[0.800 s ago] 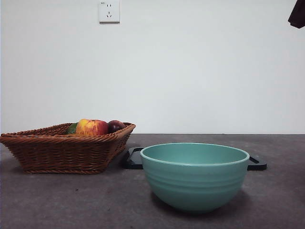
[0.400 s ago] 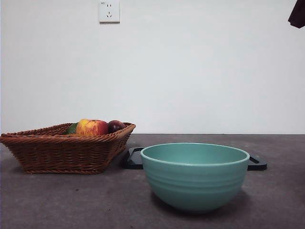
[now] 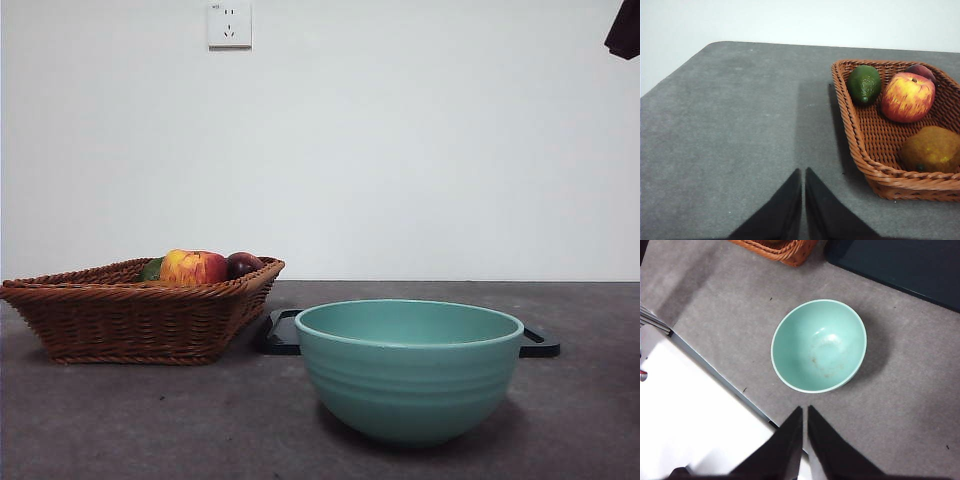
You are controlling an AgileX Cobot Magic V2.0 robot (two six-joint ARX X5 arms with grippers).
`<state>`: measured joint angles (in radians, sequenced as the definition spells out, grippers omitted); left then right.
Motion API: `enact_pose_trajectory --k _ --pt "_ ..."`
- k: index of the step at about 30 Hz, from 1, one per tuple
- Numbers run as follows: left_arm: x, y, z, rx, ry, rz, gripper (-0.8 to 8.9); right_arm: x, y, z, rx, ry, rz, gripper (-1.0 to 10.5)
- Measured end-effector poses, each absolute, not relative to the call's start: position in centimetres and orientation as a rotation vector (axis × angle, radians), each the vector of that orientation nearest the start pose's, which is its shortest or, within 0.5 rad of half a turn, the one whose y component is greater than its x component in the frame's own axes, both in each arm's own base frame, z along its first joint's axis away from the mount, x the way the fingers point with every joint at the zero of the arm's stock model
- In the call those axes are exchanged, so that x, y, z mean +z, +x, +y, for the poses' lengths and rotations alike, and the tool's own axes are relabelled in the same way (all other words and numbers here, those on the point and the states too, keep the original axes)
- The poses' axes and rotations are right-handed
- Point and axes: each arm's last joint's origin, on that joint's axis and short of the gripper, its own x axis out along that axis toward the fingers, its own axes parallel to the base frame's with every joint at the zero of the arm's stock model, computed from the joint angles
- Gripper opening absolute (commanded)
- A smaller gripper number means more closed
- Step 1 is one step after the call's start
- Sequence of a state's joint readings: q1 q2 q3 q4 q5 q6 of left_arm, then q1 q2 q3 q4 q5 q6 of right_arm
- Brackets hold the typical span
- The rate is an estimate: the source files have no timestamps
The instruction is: Pick up the wifruite, put it on the bowl, pick up the plate, put it on desk
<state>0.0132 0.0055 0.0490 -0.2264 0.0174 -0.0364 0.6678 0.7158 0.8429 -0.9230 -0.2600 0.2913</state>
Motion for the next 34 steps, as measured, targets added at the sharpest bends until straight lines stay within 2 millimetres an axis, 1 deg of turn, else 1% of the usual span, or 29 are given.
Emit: enact_pose_trajectory --k 34 --pt "15.77 9.38 0.07 0.000 -0.046 0.171 0.10 29.89 9.21 8.21 0.750 0.089 0.925 0.1"
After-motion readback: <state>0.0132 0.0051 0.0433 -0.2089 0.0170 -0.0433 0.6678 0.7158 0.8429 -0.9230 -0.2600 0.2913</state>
